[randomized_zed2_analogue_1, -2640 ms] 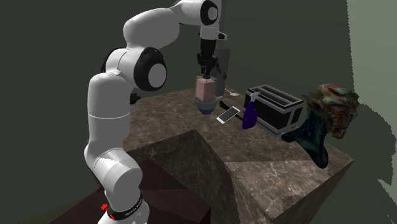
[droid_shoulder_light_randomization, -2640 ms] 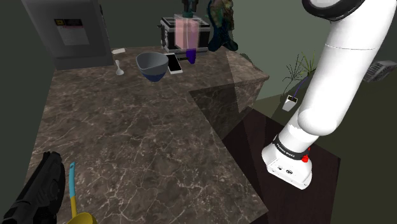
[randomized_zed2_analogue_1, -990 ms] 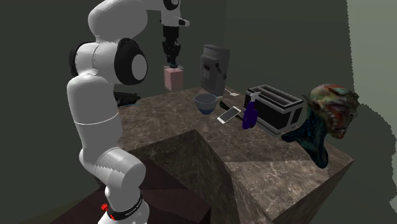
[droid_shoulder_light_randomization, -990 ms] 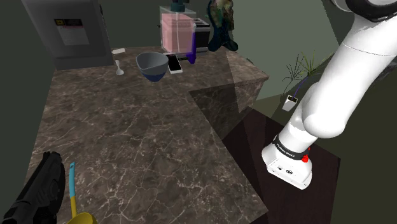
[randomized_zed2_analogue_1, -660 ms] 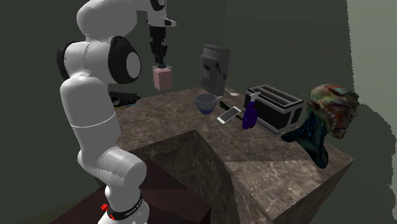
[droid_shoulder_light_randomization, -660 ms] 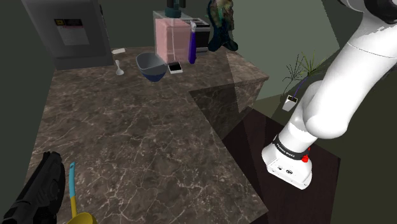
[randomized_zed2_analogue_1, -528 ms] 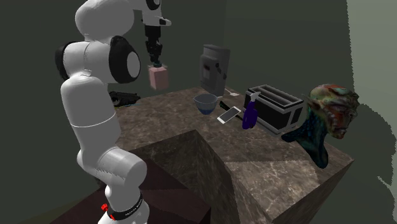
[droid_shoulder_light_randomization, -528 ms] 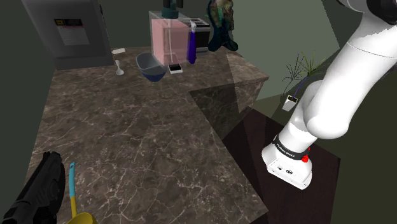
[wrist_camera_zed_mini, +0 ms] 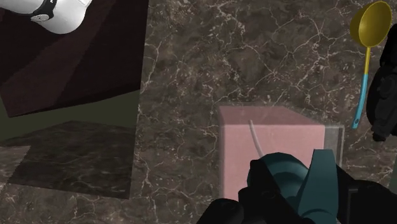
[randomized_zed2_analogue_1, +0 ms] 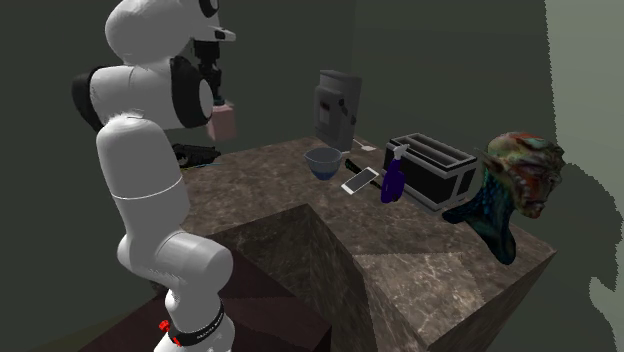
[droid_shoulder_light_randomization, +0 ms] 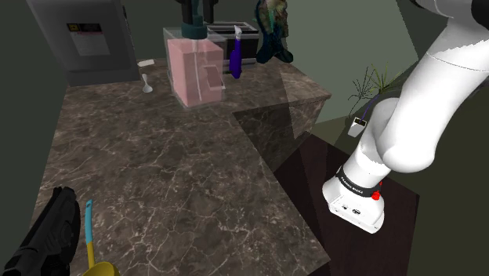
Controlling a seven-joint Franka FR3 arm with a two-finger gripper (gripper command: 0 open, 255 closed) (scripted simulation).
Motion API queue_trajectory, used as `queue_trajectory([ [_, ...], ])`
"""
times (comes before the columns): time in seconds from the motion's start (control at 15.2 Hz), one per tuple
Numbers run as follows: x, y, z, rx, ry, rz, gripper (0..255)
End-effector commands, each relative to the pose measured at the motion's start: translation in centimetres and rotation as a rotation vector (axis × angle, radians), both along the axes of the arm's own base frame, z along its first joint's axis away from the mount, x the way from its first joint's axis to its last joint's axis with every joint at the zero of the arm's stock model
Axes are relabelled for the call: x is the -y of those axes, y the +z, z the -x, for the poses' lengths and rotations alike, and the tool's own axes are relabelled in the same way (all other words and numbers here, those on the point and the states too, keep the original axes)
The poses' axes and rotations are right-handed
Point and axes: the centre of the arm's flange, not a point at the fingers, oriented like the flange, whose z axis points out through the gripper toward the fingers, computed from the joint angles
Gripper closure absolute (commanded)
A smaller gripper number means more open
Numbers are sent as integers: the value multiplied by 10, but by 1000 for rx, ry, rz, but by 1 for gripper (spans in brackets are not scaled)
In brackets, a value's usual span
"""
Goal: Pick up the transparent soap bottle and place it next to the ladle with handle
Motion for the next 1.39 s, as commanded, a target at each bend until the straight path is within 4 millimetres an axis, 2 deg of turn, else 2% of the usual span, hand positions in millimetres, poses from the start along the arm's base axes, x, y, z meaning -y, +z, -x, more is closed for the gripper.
queue_trajectory([
  [0.0,-23,1,15,0,-2,-1,255],
  [0.4,-92,1,61,0,-2,-1,255],
  [1.32,-92,-73,61,0,-2,-1,255],
])
